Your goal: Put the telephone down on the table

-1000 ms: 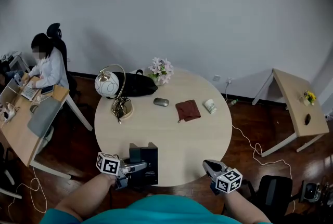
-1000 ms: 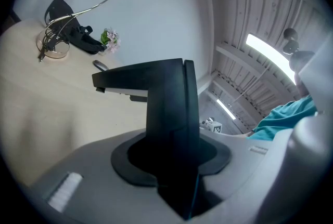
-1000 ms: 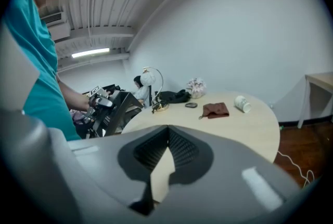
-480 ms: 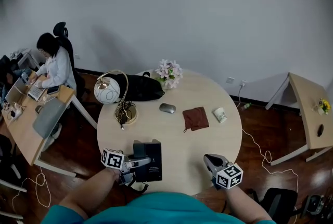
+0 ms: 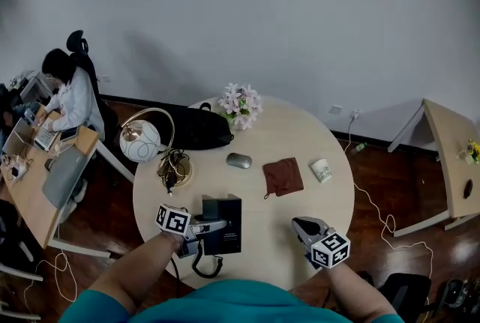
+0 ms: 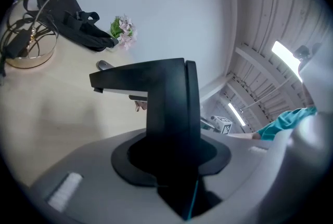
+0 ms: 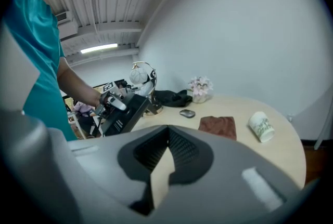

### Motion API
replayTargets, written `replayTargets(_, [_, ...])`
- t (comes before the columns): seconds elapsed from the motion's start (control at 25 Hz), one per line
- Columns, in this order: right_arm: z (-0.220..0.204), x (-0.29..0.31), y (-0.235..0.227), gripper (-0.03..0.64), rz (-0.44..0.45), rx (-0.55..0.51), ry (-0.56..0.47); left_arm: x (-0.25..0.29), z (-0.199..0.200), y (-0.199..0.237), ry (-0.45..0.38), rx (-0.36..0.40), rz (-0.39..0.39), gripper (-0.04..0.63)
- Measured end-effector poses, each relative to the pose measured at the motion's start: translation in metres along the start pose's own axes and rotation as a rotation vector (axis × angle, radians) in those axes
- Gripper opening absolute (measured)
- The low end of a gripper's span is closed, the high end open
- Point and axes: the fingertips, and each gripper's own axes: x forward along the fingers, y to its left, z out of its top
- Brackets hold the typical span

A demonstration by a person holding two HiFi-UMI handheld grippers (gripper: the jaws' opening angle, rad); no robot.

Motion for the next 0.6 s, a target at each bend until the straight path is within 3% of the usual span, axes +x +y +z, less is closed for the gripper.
replayTargets(0.32, [0.002,0.035,-0.023,0.002,-0.122,0.071,0.021,0.024,0.055,0.052,0.127,0.018,-0.074,0.169])
replayTargets(0.6, [-0.002,0.053,-0.039,0.002,-0.144,0.119,0.026,0.058,0.078,0.098,0.235,0.057,-0.077,0.170])
